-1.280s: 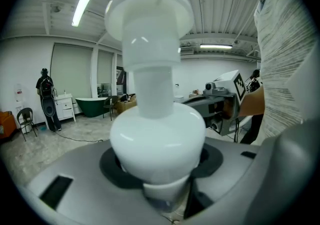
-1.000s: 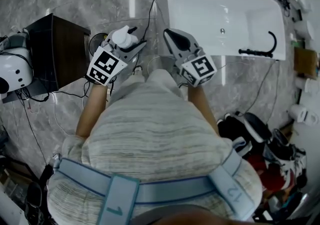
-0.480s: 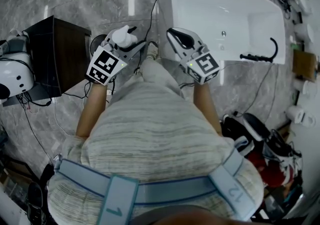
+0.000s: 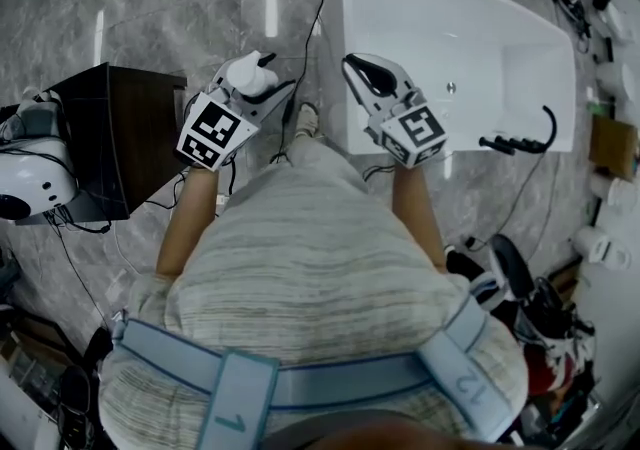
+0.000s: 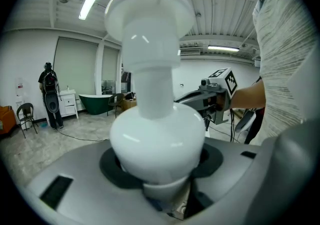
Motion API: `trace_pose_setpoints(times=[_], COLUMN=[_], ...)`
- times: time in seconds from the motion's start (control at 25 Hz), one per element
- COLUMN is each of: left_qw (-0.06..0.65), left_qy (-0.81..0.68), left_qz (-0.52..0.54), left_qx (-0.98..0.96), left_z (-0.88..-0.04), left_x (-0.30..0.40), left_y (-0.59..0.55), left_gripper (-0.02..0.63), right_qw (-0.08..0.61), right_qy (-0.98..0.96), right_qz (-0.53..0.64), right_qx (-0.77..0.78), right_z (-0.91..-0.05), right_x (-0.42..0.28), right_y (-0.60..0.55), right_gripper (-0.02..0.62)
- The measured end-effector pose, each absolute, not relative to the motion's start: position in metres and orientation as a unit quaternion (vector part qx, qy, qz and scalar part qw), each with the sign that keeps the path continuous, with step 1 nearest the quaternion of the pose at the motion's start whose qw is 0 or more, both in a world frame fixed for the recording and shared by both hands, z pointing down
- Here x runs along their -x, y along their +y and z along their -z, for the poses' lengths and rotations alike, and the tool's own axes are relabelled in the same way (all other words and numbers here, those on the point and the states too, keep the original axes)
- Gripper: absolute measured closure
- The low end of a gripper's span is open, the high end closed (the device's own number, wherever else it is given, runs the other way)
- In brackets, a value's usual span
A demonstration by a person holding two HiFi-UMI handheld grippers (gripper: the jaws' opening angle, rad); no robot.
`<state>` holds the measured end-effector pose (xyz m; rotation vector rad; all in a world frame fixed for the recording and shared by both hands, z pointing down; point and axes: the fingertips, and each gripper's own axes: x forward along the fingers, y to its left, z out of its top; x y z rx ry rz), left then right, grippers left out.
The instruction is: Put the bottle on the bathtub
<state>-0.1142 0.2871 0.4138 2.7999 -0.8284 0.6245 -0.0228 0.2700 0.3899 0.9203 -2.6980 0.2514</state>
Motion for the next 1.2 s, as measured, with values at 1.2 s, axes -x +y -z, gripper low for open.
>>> trace_pose_setpoints(times=[1.2], left_qw=[0.054], left_qy=[-0.269], left_qz=[-0.243], left_qx=[-0.93], left_z=[-0.388], left_x=[0.004], left_y=[0.155], left_gripper=[0.382], right_qw=[0.118], right_qy=[-0.943], right_qz=[-0.118], right_qx=[-0.288], right_z=[-0.383], right_x=[-0.049], right_y=[0.151], right_gripper=[0.592])
